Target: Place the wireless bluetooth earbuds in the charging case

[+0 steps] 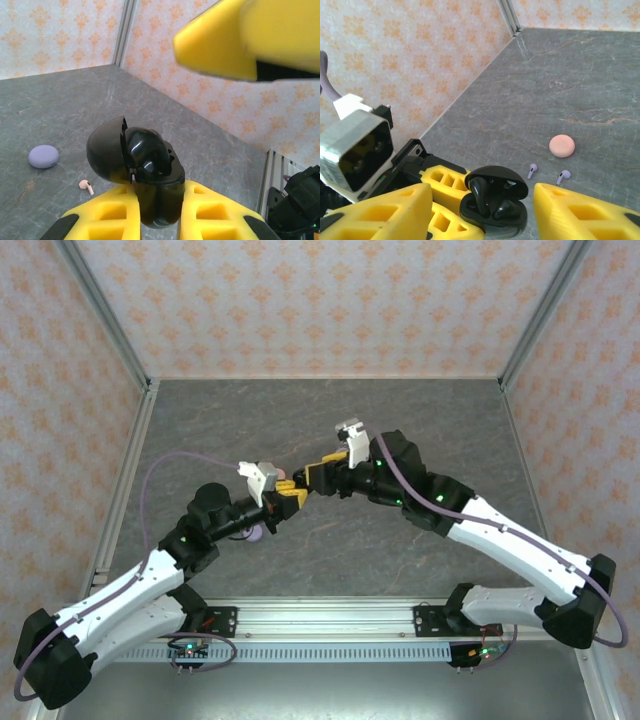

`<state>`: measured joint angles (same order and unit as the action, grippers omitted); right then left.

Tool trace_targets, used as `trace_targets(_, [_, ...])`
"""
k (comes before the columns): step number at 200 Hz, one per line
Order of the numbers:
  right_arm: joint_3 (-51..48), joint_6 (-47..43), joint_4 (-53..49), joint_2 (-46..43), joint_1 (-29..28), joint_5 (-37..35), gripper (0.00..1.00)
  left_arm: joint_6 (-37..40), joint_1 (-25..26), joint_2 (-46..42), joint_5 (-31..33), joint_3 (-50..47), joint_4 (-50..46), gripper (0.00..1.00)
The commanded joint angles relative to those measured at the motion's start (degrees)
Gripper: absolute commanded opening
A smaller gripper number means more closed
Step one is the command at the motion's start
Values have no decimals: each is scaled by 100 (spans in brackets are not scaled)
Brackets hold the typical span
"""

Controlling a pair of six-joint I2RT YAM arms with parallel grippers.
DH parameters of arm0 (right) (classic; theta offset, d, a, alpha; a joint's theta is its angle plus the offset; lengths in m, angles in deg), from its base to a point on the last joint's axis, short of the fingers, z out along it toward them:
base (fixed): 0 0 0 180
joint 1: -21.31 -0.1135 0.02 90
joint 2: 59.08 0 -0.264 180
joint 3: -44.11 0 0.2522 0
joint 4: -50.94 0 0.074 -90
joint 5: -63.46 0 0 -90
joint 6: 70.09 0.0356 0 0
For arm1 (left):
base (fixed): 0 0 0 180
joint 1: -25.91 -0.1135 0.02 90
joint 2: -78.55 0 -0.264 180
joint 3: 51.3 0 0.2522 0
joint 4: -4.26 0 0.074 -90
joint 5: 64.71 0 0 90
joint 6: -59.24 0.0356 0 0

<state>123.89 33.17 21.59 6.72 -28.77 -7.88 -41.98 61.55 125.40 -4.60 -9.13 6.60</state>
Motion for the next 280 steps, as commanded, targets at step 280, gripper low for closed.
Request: trace_targets(280, [-379,-165,424,382,1101,2596,79,2409,347,448,-290,999,-791,0])
